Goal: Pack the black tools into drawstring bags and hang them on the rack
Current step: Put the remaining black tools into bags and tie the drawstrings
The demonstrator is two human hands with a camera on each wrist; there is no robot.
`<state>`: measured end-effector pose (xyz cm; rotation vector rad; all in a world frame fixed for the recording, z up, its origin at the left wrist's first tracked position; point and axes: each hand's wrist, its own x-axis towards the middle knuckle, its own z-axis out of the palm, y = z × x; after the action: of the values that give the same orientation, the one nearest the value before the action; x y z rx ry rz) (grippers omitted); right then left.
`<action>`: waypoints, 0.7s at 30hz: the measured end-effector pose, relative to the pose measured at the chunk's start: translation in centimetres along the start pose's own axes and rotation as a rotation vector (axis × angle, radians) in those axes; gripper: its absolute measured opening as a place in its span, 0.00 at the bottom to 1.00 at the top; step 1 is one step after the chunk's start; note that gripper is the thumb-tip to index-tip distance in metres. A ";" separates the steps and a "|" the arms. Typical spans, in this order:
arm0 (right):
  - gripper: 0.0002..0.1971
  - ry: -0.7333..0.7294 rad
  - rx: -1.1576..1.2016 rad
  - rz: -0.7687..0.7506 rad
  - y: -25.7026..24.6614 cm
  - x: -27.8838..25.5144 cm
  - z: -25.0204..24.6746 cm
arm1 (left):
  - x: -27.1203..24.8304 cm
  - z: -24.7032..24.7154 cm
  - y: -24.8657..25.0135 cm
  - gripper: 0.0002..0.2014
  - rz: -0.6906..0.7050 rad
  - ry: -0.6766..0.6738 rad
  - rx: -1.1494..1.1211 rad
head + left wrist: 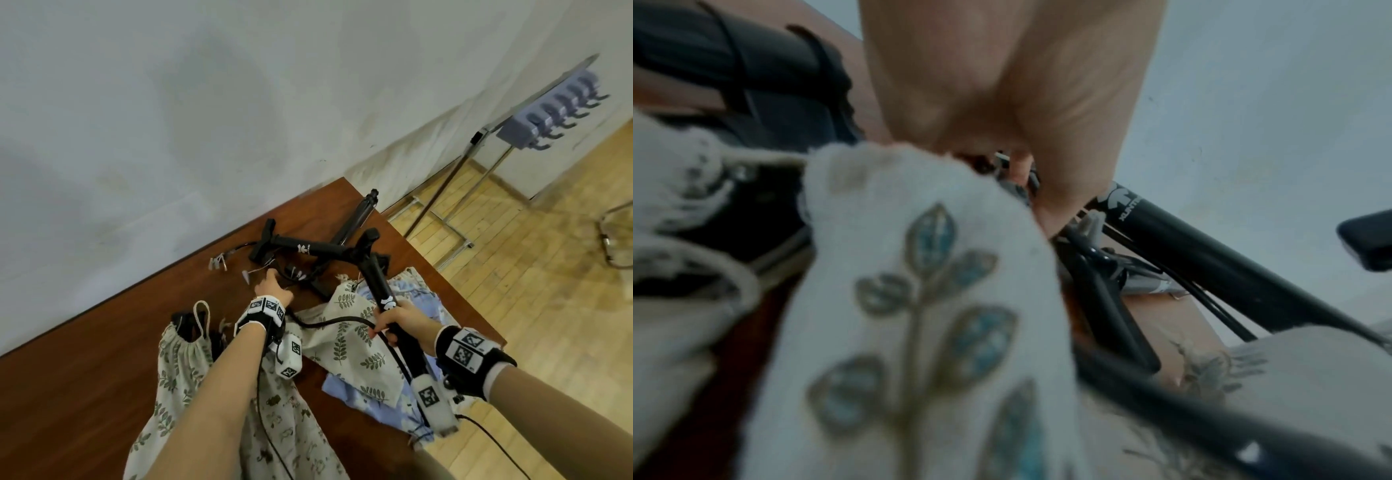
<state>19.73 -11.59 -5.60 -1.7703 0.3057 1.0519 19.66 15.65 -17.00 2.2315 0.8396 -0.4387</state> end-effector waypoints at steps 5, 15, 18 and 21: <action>0.10 -0.038 -0.038 0.010 0.6 -0.3 -0.3 | -1.2 -1.7 -0.7 0.11 0.097 -0.032 0.409; 0.09 0.056 -0.065 -0.121 -0.6 -0.6 -0.3 | -2.4 -7.7 -1.1 0.19 0.038 -0.136 0.200; 0.10 0.061 -0.046 -0.167 -1.7 -1.4 -0.1 | -3.6 -10.2 0.1 0.16 0.049 -0.064 -0.191; 0.11 0.012 0.046 -0.245 -2.8 -3.1 -0.3 | -6.1 -13.2 3.0 0.10 0.067 0.026 -0.660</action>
<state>19.85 -11.31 -1.43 -1.7232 0.1153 0.8527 18.06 20.81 -3.17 1.6462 0.7787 -0.0752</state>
